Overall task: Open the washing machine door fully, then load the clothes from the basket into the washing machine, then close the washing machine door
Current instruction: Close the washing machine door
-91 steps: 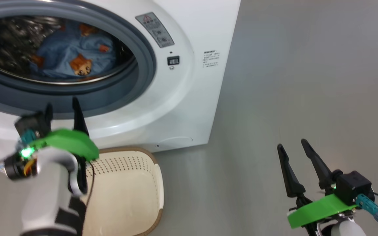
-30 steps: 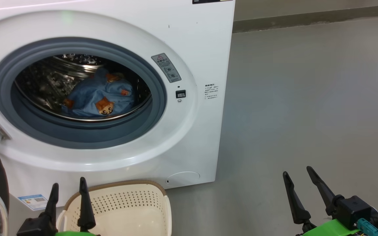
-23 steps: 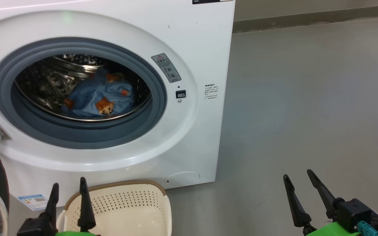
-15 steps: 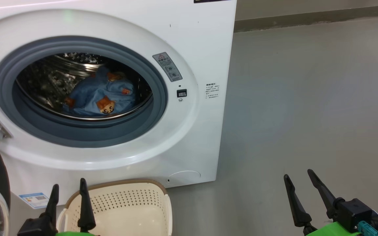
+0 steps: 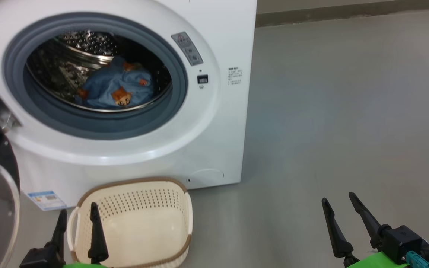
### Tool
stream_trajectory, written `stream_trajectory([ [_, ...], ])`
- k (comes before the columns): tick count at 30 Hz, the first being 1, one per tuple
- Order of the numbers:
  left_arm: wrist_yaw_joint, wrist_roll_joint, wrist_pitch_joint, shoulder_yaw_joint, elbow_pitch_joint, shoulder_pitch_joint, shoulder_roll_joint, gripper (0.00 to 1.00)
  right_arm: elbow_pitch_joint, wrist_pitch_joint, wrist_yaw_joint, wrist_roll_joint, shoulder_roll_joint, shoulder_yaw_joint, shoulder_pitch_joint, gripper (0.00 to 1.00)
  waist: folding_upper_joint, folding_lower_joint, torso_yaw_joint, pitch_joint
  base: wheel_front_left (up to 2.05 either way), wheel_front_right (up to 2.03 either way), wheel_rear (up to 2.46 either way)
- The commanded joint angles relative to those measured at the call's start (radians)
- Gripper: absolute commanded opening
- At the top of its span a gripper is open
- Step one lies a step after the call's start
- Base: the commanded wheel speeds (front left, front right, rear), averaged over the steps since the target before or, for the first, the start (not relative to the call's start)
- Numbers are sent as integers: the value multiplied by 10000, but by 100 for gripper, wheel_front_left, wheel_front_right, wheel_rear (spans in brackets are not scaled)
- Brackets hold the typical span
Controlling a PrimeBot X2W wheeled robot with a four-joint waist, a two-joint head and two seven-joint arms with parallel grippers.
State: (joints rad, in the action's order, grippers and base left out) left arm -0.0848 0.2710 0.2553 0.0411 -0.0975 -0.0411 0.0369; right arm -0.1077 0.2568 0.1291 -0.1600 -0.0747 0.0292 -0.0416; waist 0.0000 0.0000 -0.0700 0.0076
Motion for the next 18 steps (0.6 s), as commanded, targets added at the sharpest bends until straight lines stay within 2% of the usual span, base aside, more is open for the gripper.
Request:
stream_trajectory([
  [1, -66, 53, 65, -319, 189, 196, 133, 100, 243, 49, 16, 82, -59, 229, 138, 100, 0, 0, 2, 9, -195, 195, 0],
  [9, -59, 65, 65, -321, 202, 210, 133, 100, 251, 49, 16, 72, -32, 238, 181, 100, 0, 0, 17, 72, -133, 133, 0],
  [18, -30, 26, 65, -337, 161, 274, 133, 100, 260, 49, 16, 69, -6, 202, 227, 100, 0, 0, 82, 163, -29, 29, 0],
])
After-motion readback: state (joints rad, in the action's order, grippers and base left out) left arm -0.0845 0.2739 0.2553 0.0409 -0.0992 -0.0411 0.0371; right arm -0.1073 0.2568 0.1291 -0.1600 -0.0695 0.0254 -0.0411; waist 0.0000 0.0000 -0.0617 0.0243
